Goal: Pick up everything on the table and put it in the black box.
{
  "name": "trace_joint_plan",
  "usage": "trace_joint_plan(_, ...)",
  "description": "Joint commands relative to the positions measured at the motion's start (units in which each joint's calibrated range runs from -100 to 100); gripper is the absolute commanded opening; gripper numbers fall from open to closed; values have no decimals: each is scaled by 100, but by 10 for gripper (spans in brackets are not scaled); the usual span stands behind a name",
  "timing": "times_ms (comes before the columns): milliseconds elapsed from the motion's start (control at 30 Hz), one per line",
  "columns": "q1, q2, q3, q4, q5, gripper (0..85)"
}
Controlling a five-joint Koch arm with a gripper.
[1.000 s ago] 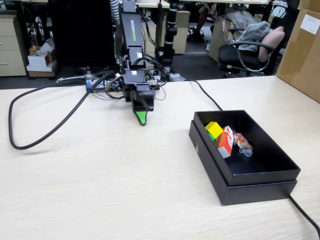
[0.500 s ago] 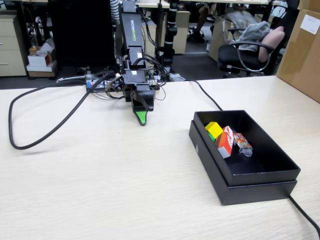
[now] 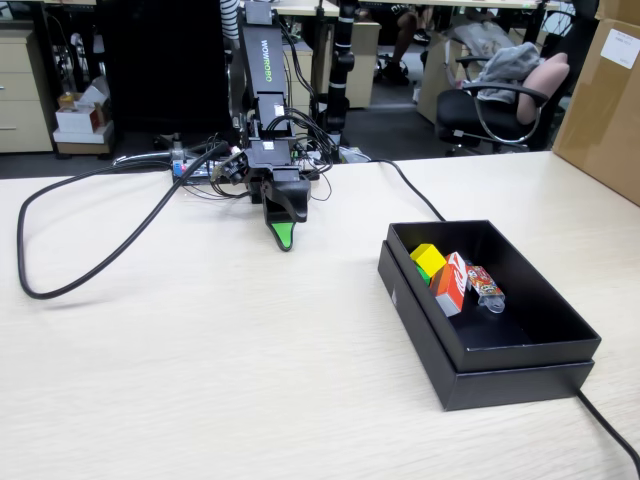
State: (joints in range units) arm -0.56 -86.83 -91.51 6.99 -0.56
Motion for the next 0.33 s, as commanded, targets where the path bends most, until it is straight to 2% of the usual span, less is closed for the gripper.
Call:
trace_joint_plan(0, 0, 163, 12, -55, 5, 492)
trace_joint_plan(300, 0, 163, -6, -55, 5, 492)
